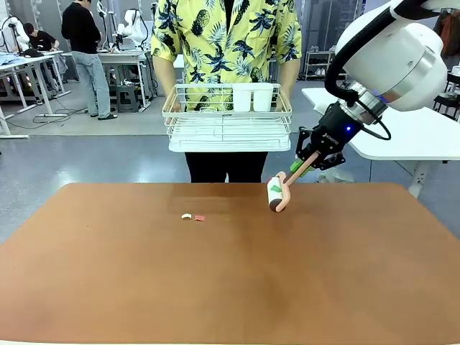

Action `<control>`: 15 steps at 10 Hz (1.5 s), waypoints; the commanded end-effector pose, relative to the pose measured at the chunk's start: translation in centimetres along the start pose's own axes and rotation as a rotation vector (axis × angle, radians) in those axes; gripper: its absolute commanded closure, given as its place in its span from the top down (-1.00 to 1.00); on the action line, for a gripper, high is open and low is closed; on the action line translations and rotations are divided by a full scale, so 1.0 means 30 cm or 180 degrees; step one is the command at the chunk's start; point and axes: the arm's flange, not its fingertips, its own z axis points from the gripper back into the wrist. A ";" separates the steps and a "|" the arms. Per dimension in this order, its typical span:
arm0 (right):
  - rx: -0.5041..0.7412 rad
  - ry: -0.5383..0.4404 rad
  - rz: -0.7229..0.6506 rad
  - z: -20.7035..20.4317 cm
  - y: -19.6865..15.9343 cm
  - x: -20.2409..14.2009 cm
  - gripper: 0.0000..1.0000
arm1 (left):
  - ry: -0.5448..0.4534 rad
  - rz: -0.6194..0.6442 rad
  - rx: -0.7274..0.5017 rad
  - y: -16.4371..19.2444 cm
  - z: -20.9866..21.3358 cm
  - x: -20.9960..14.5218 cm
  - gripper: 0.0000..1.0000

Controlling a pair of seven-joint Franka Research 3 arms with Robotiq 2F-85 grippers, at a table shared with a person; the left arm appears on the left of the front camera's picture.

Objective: Clean the table.
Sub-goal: Clean the table with the Lint Roller when the human lifts the Dish drying rack.

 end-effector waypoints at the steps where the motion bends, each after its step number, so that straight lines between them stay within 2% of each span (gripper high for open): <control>1: 0.0011 0.0019 0.0006 0.003 0.010 0.001 -0.58 | -0.0018 -0.0052 -0.0031 0.002 0.004 -0.009 1.00; 2: 0.0000 0.0000 0.0000 0.000 0.000 0.000 -0.58 | -0.0018 -0.0052 -0.0031 0.002 0.004 -0.009 1.00; 7: -0.0050 0.0146 -0.0026 -0.119 0.004 0.194 -0.58 | -0.0018 -0.0052 -0.0031 0.002 0.004 -0.009 1.00; 12: -0.0091 0.0210 -0.0297 -0.189 -0.054 0.178 -0.58 | -0.0018 -0.0052 -0.0031 0.002 0.004 -0.009 1.00; 13: -0.0259 0.0057 -0.0336 -0.216 -0.075 0.171 -0.58 | -0.0018 -0.0052 -0.0031 0.002 0.004 -0.009 1.00; 15: -0.0142 0.0120 -0.0332 -0.275 -0.113 0.152 -0.58 | -0.0018 -0.0052 -0.0031 0.002 0.004 -0.009 1.00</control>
